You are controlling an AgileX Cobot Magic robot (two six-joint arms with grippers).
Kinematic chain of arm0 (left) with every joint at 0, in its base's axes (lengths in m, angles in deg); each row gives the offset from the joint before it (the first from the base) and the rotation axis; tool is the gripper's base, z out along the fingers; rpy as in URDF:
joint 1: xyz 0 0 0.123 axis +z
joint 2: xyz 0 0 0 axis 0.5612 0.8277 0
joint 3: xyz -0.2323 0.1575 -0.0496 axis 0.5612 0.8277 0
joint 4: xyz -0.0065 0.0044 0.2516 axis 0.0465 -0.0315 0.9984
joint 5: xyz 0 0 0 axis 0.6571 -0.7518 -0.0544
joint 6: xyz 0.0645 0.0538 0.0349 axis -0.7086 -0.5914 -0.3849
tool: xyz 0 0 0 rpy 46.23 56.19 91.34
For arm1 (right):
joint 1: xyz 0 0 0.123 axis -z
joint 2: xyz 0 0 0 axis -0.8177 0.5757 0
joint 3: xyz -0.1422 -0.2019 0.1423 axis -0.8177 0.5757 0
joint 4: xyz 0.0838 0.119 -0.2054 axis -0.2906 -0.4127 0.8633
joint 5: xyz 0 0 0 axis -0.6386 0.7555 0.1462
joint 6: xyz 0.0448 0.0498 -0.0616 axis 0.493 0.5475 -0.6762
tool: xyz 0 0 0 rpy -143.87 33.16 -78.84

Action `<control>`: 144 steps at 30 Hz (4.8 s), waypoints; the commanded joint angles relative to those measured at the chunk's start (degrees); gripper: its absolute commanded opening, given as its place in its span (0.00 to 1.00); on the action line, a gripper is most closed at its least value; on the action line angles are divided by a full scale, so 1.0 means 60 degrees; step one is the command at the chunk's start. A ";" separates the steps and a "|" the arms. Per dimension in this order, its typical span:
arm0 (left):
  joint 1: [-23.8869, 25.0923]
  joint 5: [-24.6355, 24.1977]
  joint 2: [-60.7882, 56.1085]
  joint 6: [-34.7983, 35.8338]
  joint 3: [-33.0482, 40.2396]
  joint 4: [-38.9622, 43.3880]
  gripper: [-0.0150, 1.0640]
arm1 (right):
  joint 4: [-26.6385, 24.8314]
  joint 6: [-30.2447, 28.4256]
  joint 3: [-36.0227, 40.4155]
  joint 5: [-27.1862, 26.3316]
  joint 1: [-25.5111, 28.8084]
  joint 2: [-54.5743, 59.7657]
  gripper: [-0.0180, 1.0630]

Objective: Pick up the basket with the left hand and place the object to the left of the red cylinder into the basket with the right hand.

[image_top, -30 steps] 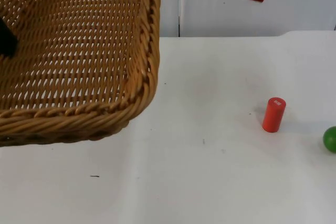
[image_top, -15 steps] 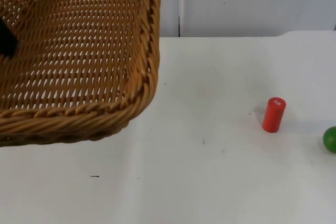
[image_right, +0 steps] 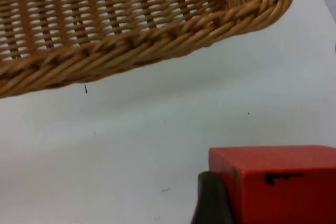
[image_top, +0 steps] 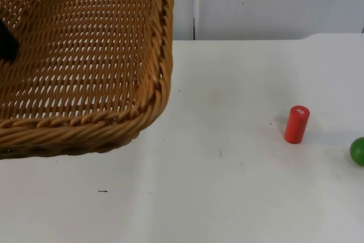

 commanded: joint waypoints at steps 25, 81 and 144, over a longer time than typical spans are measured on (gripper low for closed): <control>-0.0003 -0.0052 -0.0028 -0.0110 -0.0010 -0.0244 0.01 | -0.1801 -0.0973 -0.0036 -0.2471 -0.1718 -0.0145 0.02; -0.0003 -0.0052 -0.0028 -0.0111 -0.0010 -0.0280 0.01 | -0.2293 -0.0752 -0.0036 -0.4471 -0.2962 0.2854 0.02; -0.0003 -0.0052 -0.0028 -0.0111 -0.0010 -0.0206 0.01 | -0.2196 -0.0037 0.0074 -0.3225 -0.2571 0.0787 0.89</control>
